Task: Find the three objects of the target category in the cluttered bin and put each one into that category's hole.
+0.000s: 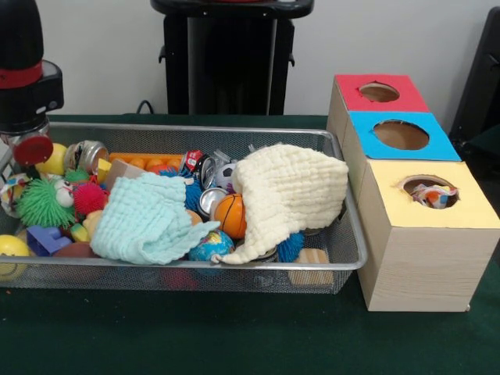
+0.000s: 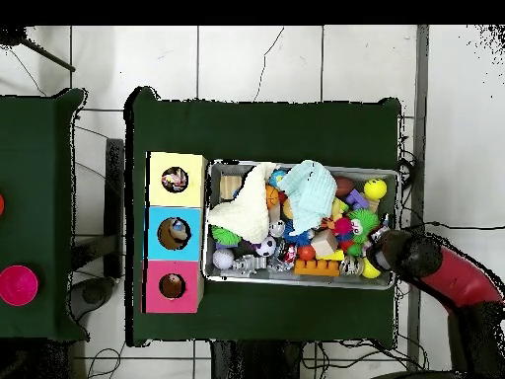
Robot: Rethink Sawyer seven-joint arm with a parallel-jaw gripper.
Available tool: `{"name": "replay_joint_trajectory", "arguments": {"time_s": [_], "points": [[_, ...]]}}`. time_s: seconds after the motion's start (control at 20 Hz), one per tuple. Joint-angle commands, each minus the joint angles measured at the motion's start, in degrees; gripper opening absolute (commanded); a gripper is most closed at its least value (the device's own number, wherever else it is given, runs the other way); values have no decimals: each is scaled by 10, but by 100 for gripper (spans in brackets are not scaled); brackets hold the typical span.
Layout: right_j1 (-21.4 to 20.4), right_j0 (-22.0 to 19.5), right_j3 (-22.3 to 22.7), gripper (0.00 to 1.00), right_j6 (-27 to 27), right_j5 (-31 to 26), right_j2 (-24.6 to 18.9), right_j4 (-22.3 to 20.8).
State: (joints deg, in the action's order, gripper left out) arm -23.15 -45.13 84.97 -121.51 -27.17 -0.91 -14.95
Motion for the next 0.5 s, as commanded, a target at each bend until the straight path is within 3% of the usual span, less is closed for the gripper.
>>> {"name": "replay_joint_trajectory", "arguments": {"time_s": [0.05, 0.5], "points": [[17, 17, -67, 100, -102, 33, 15, 37], [-3, 25, -68, 100, -46, -46, -4, 52]]}}
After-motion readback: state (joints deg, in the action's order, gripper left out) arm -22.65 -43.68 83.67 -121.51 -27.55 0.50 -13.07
